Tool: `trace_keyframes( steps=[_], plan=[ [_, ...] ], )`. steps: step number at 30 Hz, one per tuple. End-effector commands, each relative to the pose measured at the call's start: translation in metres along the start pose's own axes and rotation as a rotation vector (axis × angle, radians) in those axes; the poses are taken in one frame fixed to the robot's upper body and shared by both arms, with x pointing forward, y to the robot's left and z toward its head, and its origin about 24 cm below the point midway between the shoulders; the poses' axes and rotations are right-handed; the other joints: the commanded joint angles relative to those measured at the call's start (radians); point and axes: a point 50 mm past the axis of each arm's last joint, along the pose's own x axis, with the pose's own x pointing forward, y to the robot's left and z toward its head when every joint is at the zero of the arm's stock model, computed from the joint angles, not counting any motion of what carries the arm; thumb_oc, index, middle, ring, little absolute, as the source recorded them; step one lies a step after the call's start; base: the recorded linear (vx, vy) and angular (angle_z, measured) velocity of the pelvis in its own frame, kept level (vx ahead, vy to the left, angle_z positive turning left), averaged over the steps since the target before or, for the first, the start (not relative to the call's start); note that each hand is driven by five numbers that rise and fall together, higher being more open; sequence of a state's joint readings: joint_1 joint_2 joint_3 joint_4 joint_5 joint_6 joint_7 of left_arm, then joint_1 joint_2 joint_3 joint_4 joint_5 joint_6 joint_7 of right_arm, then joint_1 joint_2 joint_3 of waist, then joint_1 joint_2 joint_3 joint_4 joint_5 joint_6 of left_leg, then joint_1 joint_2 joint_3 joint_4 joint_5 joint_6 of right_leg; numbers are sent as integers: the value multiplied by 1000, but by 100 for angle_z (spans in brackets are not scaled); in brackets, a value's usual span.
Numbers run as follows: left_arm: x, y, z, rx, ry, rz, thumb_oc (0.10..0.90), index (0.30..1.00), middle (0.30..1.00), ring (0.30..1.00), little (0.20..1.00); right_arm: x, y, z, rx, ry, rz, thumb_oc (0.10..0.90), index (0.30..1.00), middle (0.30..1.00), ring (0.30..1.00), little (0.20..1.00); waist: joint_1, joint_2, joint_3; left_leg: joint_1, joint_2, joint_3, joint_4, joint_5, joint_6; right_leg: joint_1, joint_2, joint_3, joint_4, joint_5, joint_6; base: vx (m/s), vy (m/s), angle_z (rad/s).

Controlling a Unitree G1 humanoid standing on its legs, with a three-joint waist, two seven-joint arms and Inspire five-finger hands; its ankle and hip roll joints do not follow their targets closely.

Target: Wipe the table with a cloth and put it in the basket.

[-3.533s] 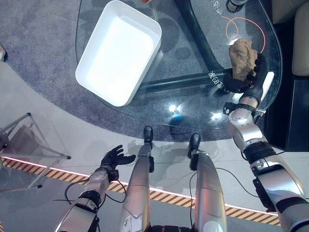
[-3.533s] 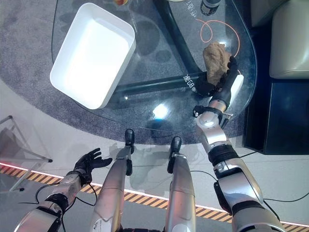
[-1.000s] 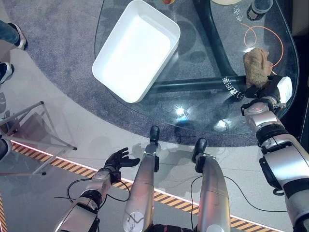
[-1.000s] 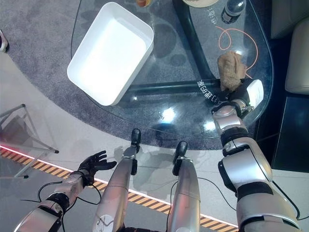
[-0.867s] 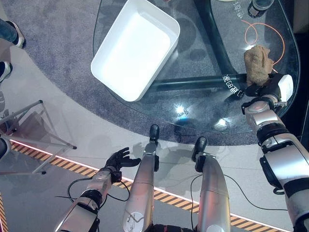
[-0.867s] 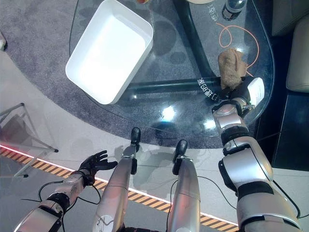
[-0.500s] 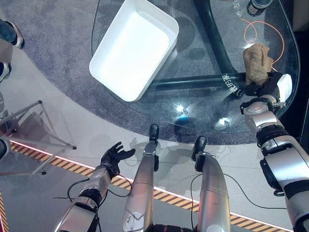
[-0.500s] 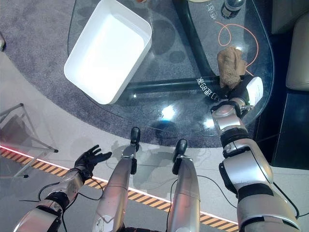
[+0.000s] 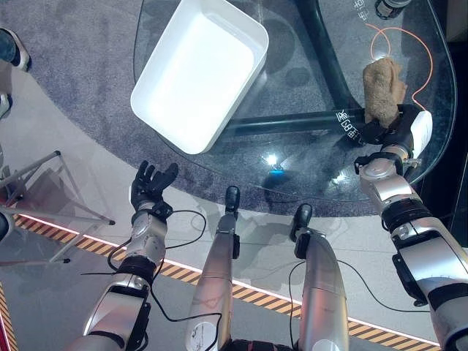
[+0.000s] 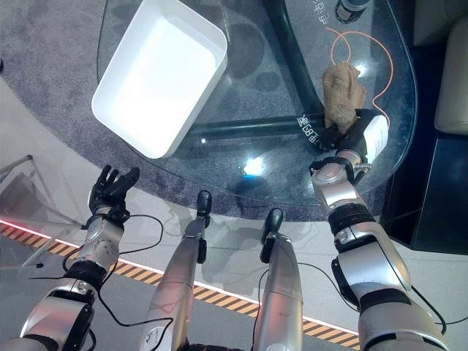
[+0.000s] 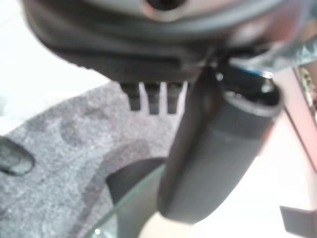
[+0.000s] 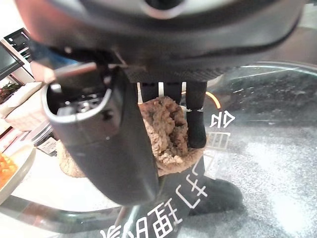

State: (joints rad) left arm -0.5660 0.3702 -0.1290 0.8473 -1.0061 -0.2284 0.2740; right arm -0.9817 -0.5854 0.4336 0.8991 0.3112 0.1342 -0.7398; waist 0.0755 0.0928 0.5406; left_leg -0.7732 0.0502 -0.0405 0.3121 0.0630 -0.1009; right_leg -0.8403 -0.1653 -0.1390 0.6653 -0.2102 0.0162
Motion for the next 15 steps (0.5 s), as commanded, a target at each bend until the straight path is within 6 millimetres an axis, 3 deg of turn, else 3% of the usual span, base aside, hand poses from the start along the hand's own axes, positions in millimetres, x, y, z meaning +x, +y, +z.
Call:
trace_keyframes(
  steps=[1, 3, 7, 10, 15],
  plan=[
    [4, 20, 19, 30, -59, 73, 800, 900, 900, 900, 900, -13, 16, 74, 4, -341, 134, 100, 300, 300, 300, 200, 9, -21, -21, 2, -74, 49, 141, -108, 71, 39, 38, -45, -129, 112, 18, 0, 0, 0],
    [4, 21, 14, 54, -20, 70, 800, 900, 900, 900, 900, -16, 20, 76, -13, -361, 156, 100, 300, 300, 300, 200, 8, -21, -21, 2, -75, 50, 141, -108, 70, 39, 38, -45, -130, 111, 19, 0, 0, 0],
    [-1, 41, -20, 246, 163, 56, 800, 900, 900, 900, 900, -39, 43, 90, -143, -492, 325, 100, 300, 300, 300, 200, 2, -21, -21, 10, -73, 61, 132, -100, 68, 53, 42, -47, -145, 113, 17, 4, 16, 0],
    [-6, 52, -34, 300, 219, 67, 800, 900, 900, 900, 900, -49, 54, 94, -193, -547, 405, 100, 300, 300, 300, 200, 1, -20, -21, 14, -73, 65, 128, -97, 66, 59, 45, -45, -153, 114, 17, 9, 31, -3],
    [-11, 63, -44, 322, 252, 85, 800, 900, 900, 900, 900, -60, 62, 95, -228, -592, 468, 100, 300, 300, 300, 200, 1, -18, -21, 16, -72, 69, 124, -95, 66, 61, 45, -45, -159, 115, 16, 1, 6, -1]
  ],
)
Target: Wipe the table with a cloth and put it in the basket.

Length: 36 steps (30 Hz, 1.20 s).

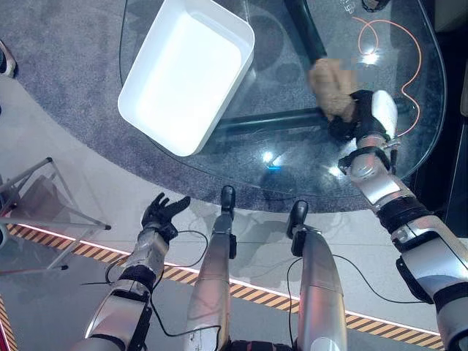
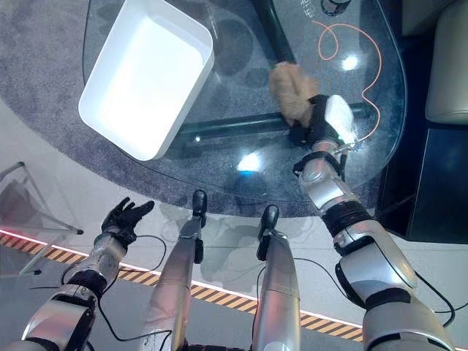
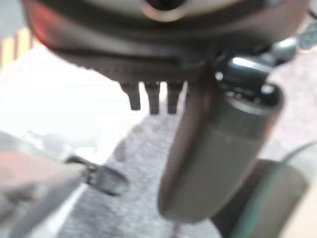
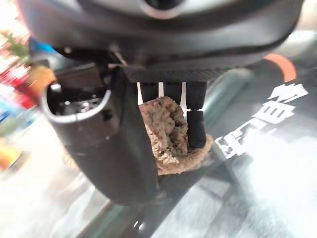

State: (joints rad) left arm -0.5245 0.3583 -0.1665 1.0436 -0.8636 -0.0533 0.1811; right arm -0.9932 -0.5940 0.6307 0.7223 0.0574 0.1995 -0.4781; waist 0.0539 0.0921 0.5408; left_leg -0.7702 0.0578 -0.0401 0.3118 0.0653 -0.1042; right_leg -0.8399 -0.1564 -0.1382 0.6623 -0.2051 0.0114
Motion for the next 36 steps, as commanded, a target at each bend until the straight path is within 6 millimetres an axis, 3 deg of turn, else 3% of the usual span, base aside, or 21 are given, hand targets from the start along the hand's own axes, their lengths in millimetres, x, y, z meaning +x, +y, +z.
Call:
trace_keyframes(
  steps=[1, 13, 24, 30, 36],
  plan=[
    [-1, 23, 1, 58, -25, 51, 800, 900, 900, 900, 900, -6, 14, 76, 20, -312, 101, 100, 300, 300, 300, 200, 23, -17, -21, 15, -80, 70, 123, -97, 70, 61, 37, -46, -156, 109, 21, 0, 0, 0],
    [-3, 26, -15, 124, 26, 28, 800, 900, 900, 900, 900, -39, 50, 104, -81, -518, 451, 100, 300, 300, 300, 200, 25, -22, -21, 16, -82, 74, 124, -90, 67, 64, 31, -51, -161, 113, 22, 0, 0, 0],
    [-2, 32, -11, 155, 34, 34, 800, 900, 900, 900, 900, -61, 71, 98, -202, -581, 795, 100, 300, 300, 300, 200, 28, -34, -21, 12, -79, 70, 125, -84, 65, 61, 29, -55, -159, 116, 23, 0, 0, 0],
    [-1, 34, -7, 159, 36, 34, 800, 900, 900, 900, 900, -62, 72, 95, -227, -570, 834, 100, 300, 300, 300, 200, 28, -35, -21, 8, -79, 69, 129, -81, 63, 56, 26, -55, -156, 120, 24, 0, 0, 0],
    [-1, 33, -6, 167, 40, 25, 800, 900, 900, 900, 900, -53, 67, 85, -203, -505, 746, 100, 300, 300, 300, 200, 27, -34, -21, 5, -79, 70, 130, -80, 65, 51, 25, -57, -151, 122, 23, 0, 0, 0]
  ],
)
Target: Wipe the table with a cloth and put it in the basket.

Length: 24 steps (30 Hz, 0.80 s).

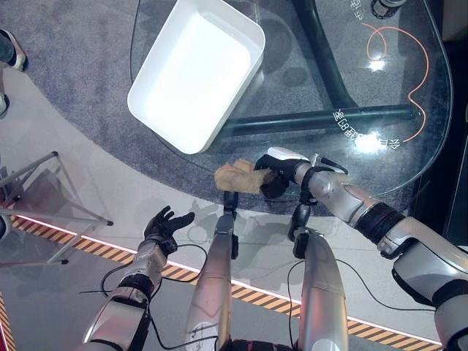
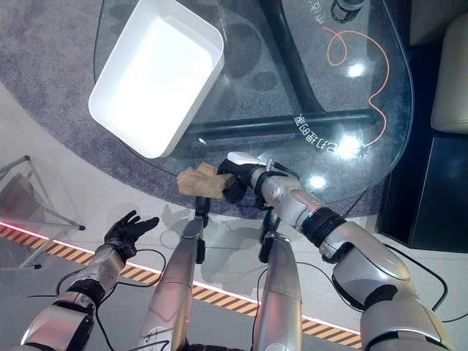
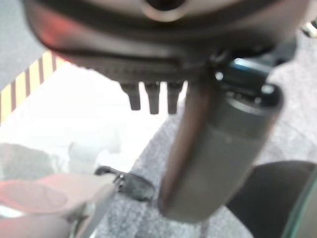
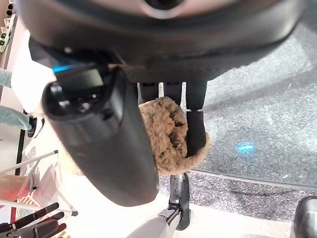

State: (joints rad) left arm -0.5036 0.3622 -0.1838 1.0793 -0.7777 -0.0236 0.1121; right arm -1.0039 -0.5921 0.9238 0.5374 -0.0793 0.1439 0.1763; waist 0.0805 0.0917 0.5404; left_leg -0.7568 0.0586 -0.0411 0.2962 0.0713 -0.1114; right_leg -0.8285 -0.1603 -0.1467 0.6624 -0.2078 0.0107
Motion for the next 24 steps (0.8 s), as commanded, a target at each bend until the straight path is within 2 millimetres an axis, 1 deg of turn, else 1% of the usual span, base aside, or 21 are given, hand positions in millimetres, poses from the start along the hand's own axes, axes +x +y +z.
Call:
trace_keyframes(
  steps=[1, 2, 3, 4, 6, 7, 8, 9, 10, 11, 15, 17, 19, 21, 22, 24],
  plan=[
    [-1, 25, 6, 58, -12, 62, 800, 900, 900, 900, 900, -2, -20, 39, 17, -185, -136, 100, 300, 300, 300, 200, 0, -33, -20, -9, -80, 71, 147, -85, 73, 38, 29, -49, -149, 125, 23, 0, 0, 0],
    [0, 24, 6, 77, -12, 43, 800, 900, 900, 900, 900, -3, -29, 27, 60, -132, -239, 100, 300, 300, 300, 200, -1, -30, -20, -13, -78, 69, 147, -85, 74, 33, 27, -48, -145, 128, 24, 0, 0, 0],
    [0, 22, 5, 82, -13, 36, 800, 900, 900, 900, 900, -3, -33, 22, 72, -114, -281, 100, 300, 300, 300, 200, -2, -30, -20, -14, -77, 70, 149, -85, 74, 30, 27, -48, -143, 128, 23, 0, 0, 0],
    [0, 20, 5, 86, -12, 28, 800, 900, 900, 900, 900, -5, -42, 12, 108, -73, -375, 100, 300, 300, 300, 200, -3, -26, -20, -14, -76, 69, 148, -85, 75, 29, 26, -47, -142, 129, 23, 0, 0, 0],
    [0, 20, 4, 88, -12, 25, 800, 900, 900, 900, 900, -6, -46, 7, 119, -56, -412, 100, 300, 300, 300, 200, -3, -26, -20, -15, -75, 69, 149, -85, 75, 28, 27, -46, -140, 129, 23, 35, -2, 0],
    [-1, 20, -2, 92, 0, 23, 800, 900, 900, 900, 900, -9, -52, -4, 156, -13, -505, 100, 300, 300, 300, 200, -4, -23, -20, 6, -73, 67, 160, -117, 71, 43, 28, -35, -122, 100, 32, 69, -2, 1],
    [-1, 20, -3, 93, 0, 20, 800, 900, 900, 900, 900, -12, -58, -9, 184, 7, -560, 100, 300, 300, 300, 200, -5, -21, -20, 3, -72, 67, 163, -119, 71, 40, 27, -35, -118, 100, 33, 0, 0, 0],
    [0, 18, 1, 90, -10, 17, 800, 900, 900, 900, 900, -14, -65, -11, 186, 13, -594, 100, 300, 300, 300, 200, -6, -20, -20, -20, -71, 70, 154, -88, 77, 20, 26, -43, -132, 131, 24, 2, 6, 3],
    [-2, 20, -5, 94, 0, 18, 800, 900, 900, 900, 900, -18, -69, -21, 209, 51, -670, 100, 300, 300, 300, 200, -6, -18, -20, 1, -70, 67, 167, -123, 74, 34, 27, -32, -110, 100, 34, 0, 0, 0],
    [-2, 18, -7, 95, 1, 15, 800, 900, 900, 900, 900, -24, -78, -30, 233, 79, -741, 100, 300, 300, 300, 200, -6, -15, -20, 0, -70, 66, 171, -125, 76, 32, 27, -31, -105, 100, 34, 73, 0, 2],
    [-3, 20, -10, 96, 2, 14, 800, 900, 900, 900, 900, -42, -101, -51, 284, 170, -956, 100, 300, 300, 300, 200, -7, -8, -20, -3, -69, 64, 181, -133, 81, 27, 26, -27, -95, 101, 35, 0, 0, 0],
    [-4, 20, -11, 95, 2, 14, 800, 900, 900, 900, 900, -45, -104, -55, 299, 187, -994, 100, 300, 300, 300, 200, -8, -7, -20, -3, -68, 65, 182, -134, 82, 26, 26, -27, -93, 101, 35, 0, 0, 0],
    [-4, 21, -13, 93, 3, 12, 800, 900, 900, 900, 900, -56, -113, -70, 351, 244, -1099, 100, 300, 300, 300, 200, -6, -4, -20, -4, -69, 62, 185, -139, 85, 24, 26, -25, -89, 99, 35, 0, 0, 0],
    [-5, 21, -15, 96, 5, 9, 800, 900, 900, 900, 900, -63, -117, -80, 386, 283, -1156, 100, 300, 300, 300, 200, -5, -2, -20, -3, -70, 61, 187, -142, 87, 23, 26, -25, -86, 97, 35, 0, 0, 0],
    [-5, 21, -15, 96, 5, 9, 800, 900, 900, 900, 900, -63, -117, -80, 386, 283, -1156, 100, 300, 300, 300, 200, -5, -2, -20, -3, -70, 61, 187, -142, 87, 23, 26, -25, -86, 97, 35, 0, 0, 0],
    [-5, 20, -15, 98, 5, 8, 800, 900, 900, 900, 900, -68, -119, -87, 429, 311, -1187, 100, 300, 300, 300, 200, -5, -1, -20, -5, -71, 60, 189, -143, 88, 21, 26, -24, -84, 97, 35, 0, 0, 0]
  ],
)
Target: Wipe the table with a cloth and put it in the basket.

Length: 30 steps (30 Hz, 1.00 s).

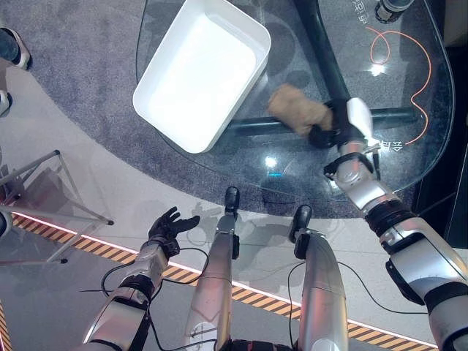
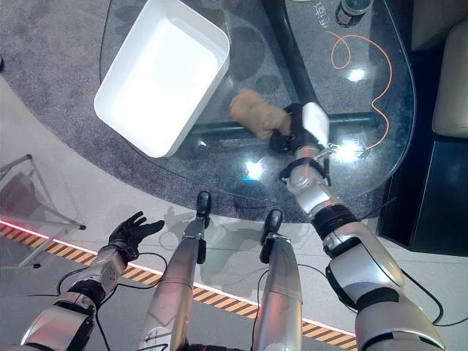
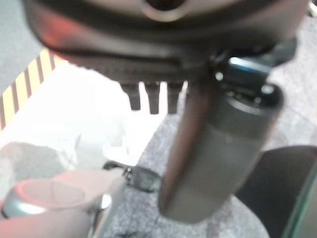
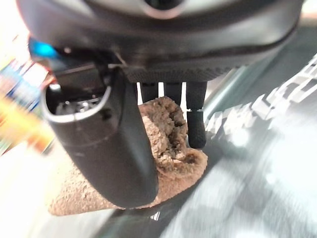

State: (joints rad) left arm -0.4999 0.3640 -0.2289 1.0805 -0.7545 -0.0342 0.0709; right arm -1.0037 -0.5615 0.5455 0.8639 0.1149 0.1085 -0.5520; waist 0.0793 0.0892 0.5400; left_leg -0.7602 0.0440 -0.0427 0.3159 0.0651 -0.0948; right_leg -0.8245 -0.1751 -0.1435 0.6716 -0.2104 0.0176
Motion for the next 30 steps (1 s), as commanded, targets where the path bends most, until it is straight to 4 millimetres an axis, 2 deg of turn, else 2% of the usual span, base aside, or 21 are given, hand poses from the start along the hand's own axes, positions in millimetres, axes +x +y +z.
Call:
trace_keyframes(
  steps=[1, 3, 11, 12, 14, 16, 17, 18, 19, 20, 21, 27, 30],
  plan=[
    [-6, 23, -14, 34, 6, 60, 800, 900, 900, 900, 900, 23, -61, 15, 121, -35, -265, 100, 300, 300, 300, 200, -2, 4, -20, -5, -57, 60, 171, -139, 73, 14, 41, -27, -92, 99, 27, 0, 0, 0],
    [-6, 25, -14, 36, 6, 57, 800, 900, 900, 900, 900, 25, -72, 2, 172, 26, -321, 100, 300, 300, 300, 200, -1, 5, -20, -6, -58, 58, 173, -143, 75, 13, 42, -26, -89, 97, 27, 0, 0, 0],
    [-7, 27, -16, 36, 7, 56, 800, 900, 900, 900, 900, 23, -93, -39, 344, 212, -453, 100, 300, 300, 300, 200, -1, 7, -20, -4, -58, 56, 176, -150, 79, 14, 45, -25, -86, 92, 26, 0, 0, 0],
    [-7, 28, -14, 35, 6, 54, 800, 900, 900, 900, 900, 20, -98, -53, 408, 278, -488, 100, 300, 300, 300, 200, -1, 8, -20, -4, -58, 56, 176, -152, 81, 14, 45, -24, -85, 92, 27, 0, 0, 0],
    [-6, 27, -12, 36, 2, 52, 800, 900, 900, 900, 900, 16, -102, -69, 505, 355, -536, 100, 300, 300, 300, 200, -3, 9, -20, -6, -58, 54, 174, -150, 81, 13, 46, -24, -89, 95, 27, 0, 0, 0],
    [-6, 27, -12, 36, 0, 51, 800, 900, 900, 900, 900, 14, -104, -75, 536, 380, -553, 100, 300, 300, 300, 200, -3, 9, -20, -6, -58, 54, 174, -150, 81, 13, 47, -24, -90, 95, 27, -33, -8, 0],
    [-5, 26, -7, 36, -8, 50, 800, 900, 900, 900, 900, 8, -112, -94, 663, 458, -614, 100, 300, 300, 300, 200, -5, 9, -20, -26, -56, 58, 167, -124, 86, -3, 46, -32, -101, 122, 19, 0, 0, 0],
    [-5, 27, -9, 39, -2, 52, 800, 900, 900, 900, 900, 5, -112, -102, 696, 489, -631, 100, 300, 300, 300, 200, -5, 10, -20, -7, -57, 51, 173, -153, 82, 11, 49, -22, -89, 95, 29, -62, -21, -1],
    [-5, 27, -7, 39, -8, 51, 800, 900, 900, 900, 900, 5, -114, -102, 711, 490, -641, 100, 300, 300, 300, 200, -5, 9, -20, -26, -57, 57, 167, -125, 86, -5, 46, -31, -100, 122, 20, 79, -15, 0],
    [-5, 28, -9, 40, -2, 53, 800, 900, 900, 900, 900, 3, -114, -106, 727, 505, -654, 100, 300, 300, 300, 200, -6, 10, -20, -7, -57, 51, 172, -153, 82, 11, 49, -21, -90, 96, 29, -63, -2, 1],
    [-5, 29, -8, 37, -6, 54, 800, 900, 900, 900, 900, 0, -117, -112, 785, 527, -681, 100, 300, 300, 300, 200, -8, 9, -20, -26, -56, 55, 166, -126, 85, -6, 48, -29, -99, 123, 22, 0, 0, 0],
    [-4, 33, -5, 33, -7, 66, 800, 900, 900, 900, 900, -6, -127, -124, 889, 555, -768, 100, 300, 300, 300, 200, -16, 2, -20, -24, -55, 56, 155, -121, 84, -5, 56, -26, -108, 127, 23, -10, -1, 0],
    [-4, 36, -3, 34, -7, 69, 800, 900, 900, 900, 900, -6, -128, -122, 889, 541, -783, 100, 300, 300, 300, 200, -19, -1, -20, -20, -55, 56, 149, -120, 83, -1, 59, -25, -116, 130, 25, 0, 0, 0]
  ],
)
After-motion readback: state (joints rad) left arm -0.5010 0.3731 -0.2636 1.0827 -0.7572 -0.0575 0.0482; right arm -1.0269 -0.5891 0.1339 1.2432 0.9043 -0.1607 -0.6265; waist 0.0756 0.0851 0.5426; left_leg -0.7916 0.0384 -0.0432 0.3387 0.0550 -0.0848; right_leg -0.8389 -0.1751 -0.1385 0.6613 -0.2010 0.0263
